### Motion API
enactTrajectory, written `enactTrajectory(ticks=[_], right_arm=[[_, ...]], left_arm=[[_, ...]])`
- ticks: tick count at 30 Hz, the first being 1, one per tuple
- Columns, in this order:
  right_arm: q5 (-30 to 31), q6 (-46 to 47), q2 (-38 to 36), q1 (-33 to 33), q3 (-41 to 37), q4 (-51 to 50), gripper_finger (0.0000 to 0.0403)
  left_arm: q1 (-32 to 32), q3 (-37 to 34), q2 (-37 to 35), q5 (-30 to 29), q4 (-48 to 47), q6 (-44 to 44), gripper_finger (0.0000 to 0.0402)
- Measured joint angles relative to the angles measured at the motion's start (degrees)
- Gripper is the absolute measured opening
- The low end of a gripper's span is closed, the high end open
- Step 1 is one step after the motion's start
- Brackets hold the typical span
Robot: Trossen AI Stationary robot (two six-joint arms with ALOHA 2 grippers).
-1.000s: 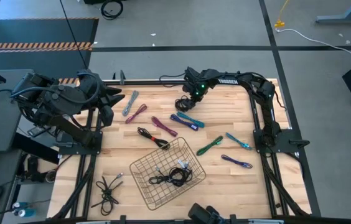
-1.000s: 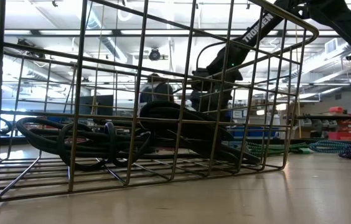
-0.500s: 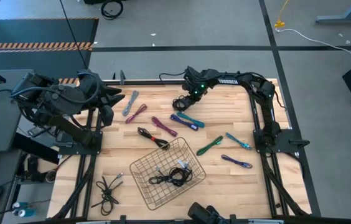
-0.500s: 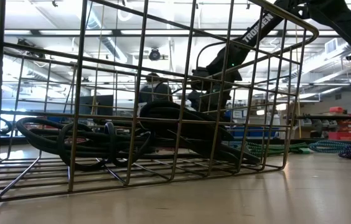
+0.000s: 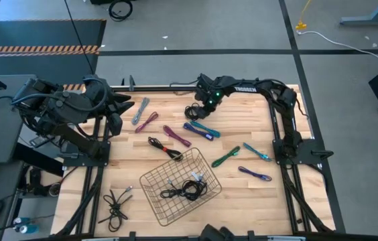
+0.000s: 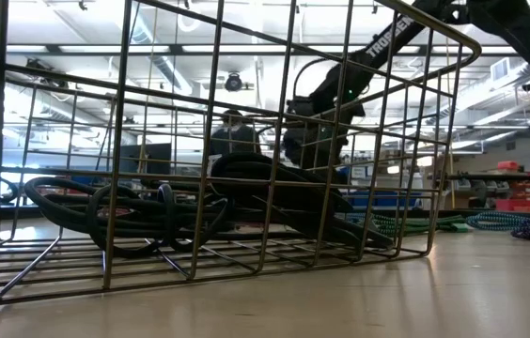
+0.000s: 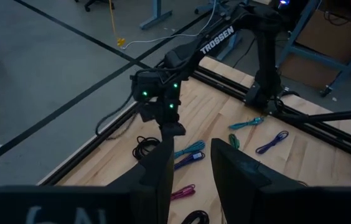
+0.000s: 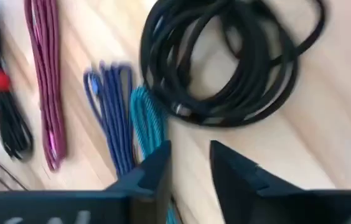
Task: Pick and place USB-C Cables
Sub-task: Put the black charger cable into the wire basket
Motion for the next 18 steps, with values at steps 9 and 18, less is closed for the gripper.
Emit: enactTrajectory(ticks=[9, 18], right_arm=[[18.75, -21.55, -0.06, 6.34, 8.84, -14.69, 0.0189], [17.89, -31.5, 0.09, 7.38, 11.64, -14.88, 0.019]], left_arm=[[0.0, 0.0, 0.0, 0.0, 0.0, 0.24, 0.0112], [0.0, 0.0, 0.0, 0.0, -0.01, 0.08, 0.0112]])
